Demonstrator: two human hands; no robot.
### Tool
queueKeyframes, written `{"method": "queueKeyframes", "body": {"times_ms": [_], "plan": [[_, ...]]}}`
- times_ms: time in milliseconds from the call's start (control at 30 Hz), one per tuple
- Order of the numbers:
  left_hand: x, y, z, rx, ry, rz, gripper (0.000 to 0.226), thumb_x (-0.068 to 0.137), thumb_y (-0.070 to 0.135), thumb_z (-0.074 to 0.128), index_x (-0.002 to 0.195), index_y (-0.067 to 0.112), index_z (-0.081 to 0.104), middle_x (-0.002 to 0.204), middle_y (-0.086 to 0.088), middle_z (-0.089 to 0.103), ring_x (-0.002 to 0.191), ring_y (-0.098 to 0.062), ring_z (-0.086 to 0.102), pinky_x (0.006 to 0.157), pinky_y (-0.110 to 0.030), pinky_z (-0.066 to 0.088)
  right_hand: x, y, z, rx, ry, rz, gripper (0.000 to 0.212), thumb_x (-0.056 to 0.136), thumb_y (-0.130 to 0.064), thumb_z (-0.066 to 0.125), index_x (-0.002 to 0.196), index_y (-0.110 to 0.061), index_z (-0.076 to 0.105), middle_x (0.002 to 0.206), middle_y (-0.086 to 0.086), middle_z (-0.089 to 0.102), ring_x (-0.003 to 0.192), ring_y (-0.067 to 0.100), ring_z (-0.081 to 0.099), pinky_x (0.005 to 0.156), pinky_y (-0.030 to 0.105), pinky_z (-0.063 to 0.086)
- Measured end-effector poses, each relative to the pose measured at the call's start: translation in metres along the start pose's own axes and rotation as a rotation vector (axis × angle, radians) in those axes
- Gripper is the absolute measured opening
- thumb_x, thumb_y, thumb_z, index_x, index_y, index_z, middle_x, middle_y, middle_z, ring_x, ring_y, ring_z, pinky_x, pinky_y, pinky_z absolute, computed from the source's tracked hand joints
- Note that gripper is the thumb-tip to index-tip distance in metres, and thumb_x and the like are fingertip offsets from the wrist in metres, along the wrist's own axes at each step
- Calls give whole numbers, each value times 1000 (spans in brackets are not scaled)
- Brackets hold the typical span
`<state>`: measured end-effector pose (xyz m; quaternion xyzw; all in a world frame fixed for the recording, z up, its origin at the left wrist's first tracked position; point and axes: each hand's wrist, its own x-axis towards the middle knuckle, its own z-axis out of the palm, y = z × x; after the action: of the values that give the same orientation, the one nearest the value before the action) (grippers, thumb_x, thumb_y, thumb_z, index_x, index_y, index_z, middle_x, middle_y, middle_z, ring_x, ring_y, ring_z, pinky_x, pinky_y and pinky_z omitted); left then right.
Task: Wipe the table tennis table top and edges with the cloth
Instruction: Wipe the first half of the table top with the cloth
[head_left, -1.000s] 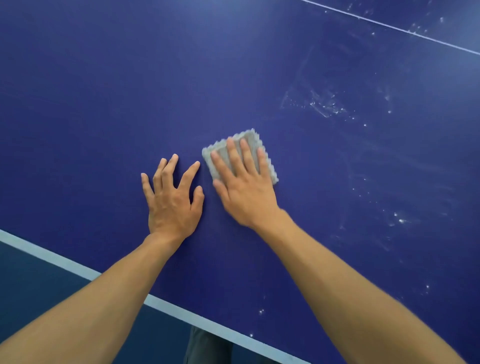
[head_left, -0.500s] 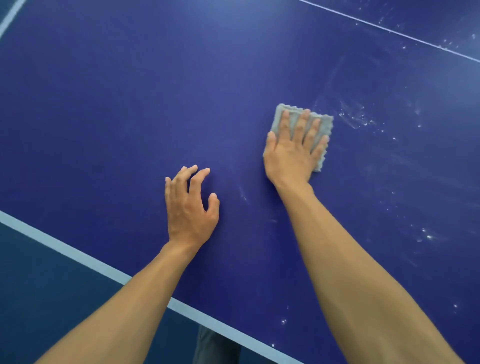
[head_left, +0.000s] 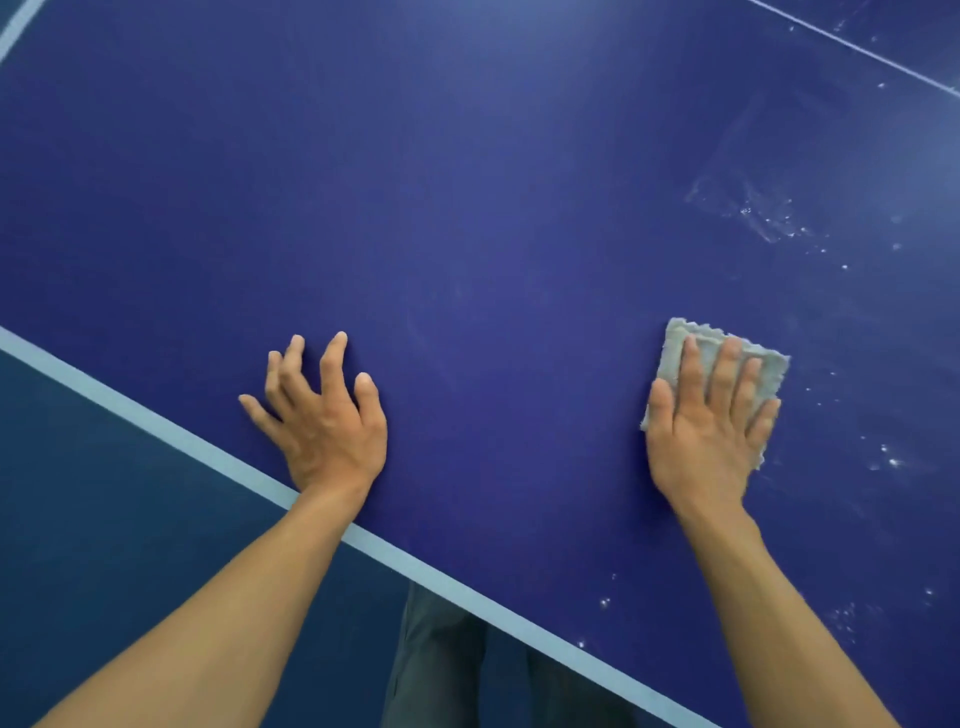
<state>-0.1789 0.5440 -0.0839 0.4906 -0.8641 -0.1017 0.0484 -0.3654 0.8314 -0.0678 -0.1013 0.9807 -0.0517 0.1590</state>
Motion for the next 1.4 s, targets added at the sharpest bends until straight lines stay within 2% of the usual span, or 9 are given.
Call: {"method": "queueKeyframes", "body": {"times_ms": [100, 300, 367, 600, 667, 867, 1167, 1300, 1400], "plan": [[1, -4, 1, -3, -9, 3, 51, 101, 44, 37, 149, 29, 41, 161, -11, 29, 153, -38, 23, 119, -73, 9, -14, -48, 9, 38, 59, 101, 69, 103, -52, 15, 168, -31, 3, 175, 6, -11, 161, 31, -11, 125, 65, -3], [0, -6, 0, -9, -14, 21, 52, 101, 45, 34, 150, 29, 40, 161, -12, 29, 153, -39, 23, 119, -73, 9, -85, -118, 48, -61, -10, -799, 57, 109, -48, 35, 164, -34, 29, 174, 5, 16, 162, 31, 8, 125, 65, 15], [-1, -6, -1, -6, -18, 21, 52, 102, 45, 33, 151, 29, 39, 161, -12, 28, 153, -39, 22, 119, -73, 9, -77, -103, 45, -68, -20, -873, 55, 110, -49, 34, 163, -37, 31, 174, 2, 19, 162, 28, 10, 126, 62, 16], [0, -2, -1, -4, -17, 24, 49, 104, 39, 40, 152, 28, 40, 162, -13, 28, 153, -39, 22, 120, -73, 8, 49, -112, 2, 104, 40, 45, 62, 109, -48, 18, 167, -35, -1, 175, 4, -15, 160, 30, -17, 125, 62, -10], [-1, -2, -1, -18, -14, 19, 49, 104, 39, 40, 151, 28, 41, 162, -13, 29, 154, -38, 22, 121, -72, 8, 70, -158, 1, 162, 16, 91, 62, 110, -47, 17, 167, -33, -2, 174, 6, -19, 159, 32, -21, 124, 64, -14], [1, -7, -9, -247, 52, -23, 54, 100, 23, 48, 154, 26, 45, 158, -7, 41, 152, -32, 29, 123, -65, 4, -11, -213, 31, -126, -74, -833, 58, 110, -48, 23, 166, -36, 19, 176, 4, 5, 162, 31, -1, 126, 62, -2], [0, -13, -13, -242, 41, 53, 42, 100, 5, 52, 138, 17, 64, 156, -14, 44, 150, -40, 32, 123, -66, 6, -129, -87, 60, -201, -134, -1241, 58, 109, -51, 36, 165, -39, 24, 176, 1, 8, 162, 29, 5, 127, 60, 10], [0, -13, -14, -208, 33, 71, 43, 99, 6, 52, 139, 18, 63, 156, -16, 44, 149, -42, 33, 122, -69, 8, -67, -85, 35, -145, -8, -816, 56, 108, -47, 33, 162, -35, 28, 172, 6, 23, 160, 33, 18, 124, 65, 19], [0, -16, -13, -188, 41, 84, 43, 100, 8, 51, 140, 19, 61, 156, -16, 44, 149, -42, 33, 121, -69, 9, -19, -84, 19, -76, -28, -348, 60, 109, -49, 19, 165, -37, 3, 176, 1, -5, 162, 27, -8, 128, 58, -7]]}}
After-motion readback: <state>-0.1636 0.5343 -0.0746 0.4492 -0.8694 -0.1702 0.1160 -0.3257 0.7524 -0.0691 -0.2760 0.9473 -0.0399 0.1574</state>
